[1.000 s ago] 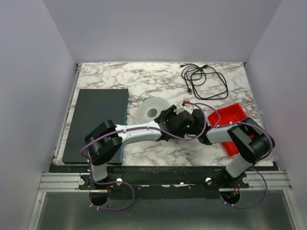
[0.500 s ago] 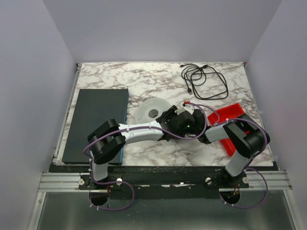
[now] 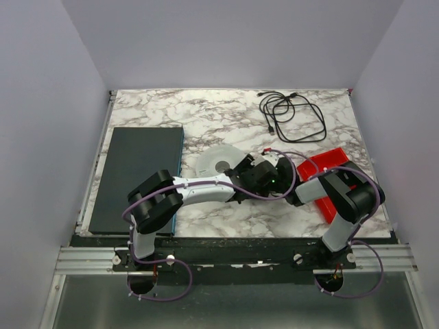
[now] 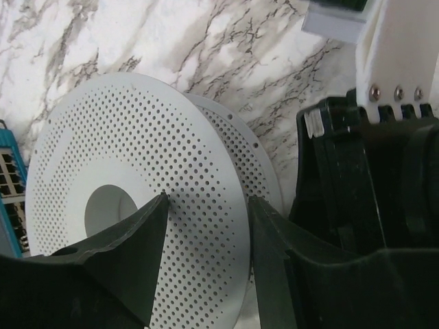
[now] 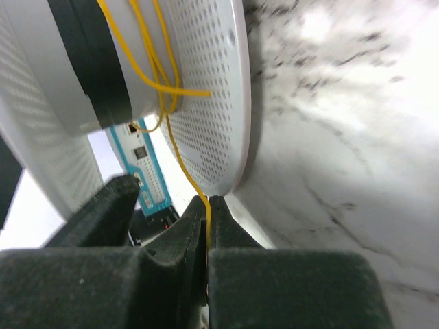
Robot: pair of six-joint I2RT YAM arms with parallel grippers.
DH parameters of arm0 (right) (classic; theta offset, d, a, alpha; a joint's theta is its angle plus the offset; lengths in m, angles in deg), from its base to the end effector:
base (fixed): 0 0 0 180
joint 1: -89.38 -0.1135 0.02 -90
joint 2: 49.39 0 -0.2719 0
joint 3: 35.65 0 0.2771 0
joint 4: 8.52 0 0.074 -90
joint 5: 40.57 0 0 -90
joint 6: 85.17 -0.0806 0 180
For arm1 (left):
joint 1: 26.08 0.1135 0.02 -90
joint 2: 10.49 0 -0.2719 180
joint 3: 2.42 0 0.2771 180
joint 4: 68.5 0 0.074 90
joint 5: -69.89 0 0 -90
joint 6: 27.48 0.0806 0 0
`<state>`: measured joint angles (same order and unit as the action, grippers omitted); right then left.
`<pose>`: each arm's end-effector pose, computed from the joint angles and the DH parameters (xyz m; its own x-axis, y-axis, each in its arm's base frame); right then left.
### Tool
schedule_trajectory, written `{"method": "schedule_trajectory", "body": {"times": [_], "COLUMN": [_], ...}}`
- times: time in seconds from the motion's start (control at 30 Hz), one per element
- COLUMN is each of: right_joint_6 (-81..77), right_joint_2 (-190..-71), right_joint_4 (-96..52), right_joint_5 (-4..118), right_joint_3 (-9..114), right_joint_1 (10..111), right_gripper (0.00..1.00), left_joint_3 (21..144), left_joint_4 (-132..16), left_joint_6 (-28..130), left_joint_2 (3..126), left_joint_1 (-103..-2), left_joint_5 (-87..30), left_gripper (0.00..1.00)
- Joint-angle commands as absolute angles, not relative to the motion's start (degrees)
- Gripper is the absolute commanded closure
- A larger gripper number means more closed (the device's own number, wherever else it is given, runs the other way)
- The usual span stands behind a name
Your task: Wrap the cables
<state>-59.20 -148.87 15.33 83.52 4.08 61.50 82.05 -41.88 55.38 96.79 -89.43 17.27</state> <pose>0.2603 0.1888 0.0598 -0.9359 0.3472 -0.0592 0.1207 0.4741 0.8722 0.2438 -0.3767 0.1608 -0.4043 0.5855 -0.7027 0.4866 0.7882 0.3767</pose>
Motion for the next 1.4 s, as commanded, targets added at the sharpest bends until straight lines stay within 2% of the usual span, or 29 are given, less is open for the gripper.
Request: {"method": "schedule_trajectory", "body": {"times": [0.0, 0.73, 0.93, 1.37], "right_joint_6": [-58.94, -61.18, -62.42, -64.81], "right_joint_2": [-148.82, -154.45, -155.94, -157.40], "right_joint_4": [20.19, 21.69, 22.45, 24.37], "right_joint_5": [80.54, 79.88, 78.92, 78.79], "right_joint_3": [5.35, 11.25, 12.08, 12.50], "right_joint_1": [62.95, 66.26, 66.83, 66.89], "right_gripper": [0.99, 0.99, 0.91, 0.85], "left_joint_3": [78.97, 77.67, 77.32, 77.93], "left_joint_4": [-36.62, -37.04, -37.00, -36.73], "left_joint_6": [55.78, 55.05, 55.05, 55.31], "left_joint_2": [98.15, 97.35, 97.04, 97.36], "left_joint_1": [-91.38, -91.35, -91.36, -91.36], "left_joint_5": [7.86, 4.83, 4.82, 5.11], "left_gripper": [0.49, 0.48, 0.48, 0.48]}}
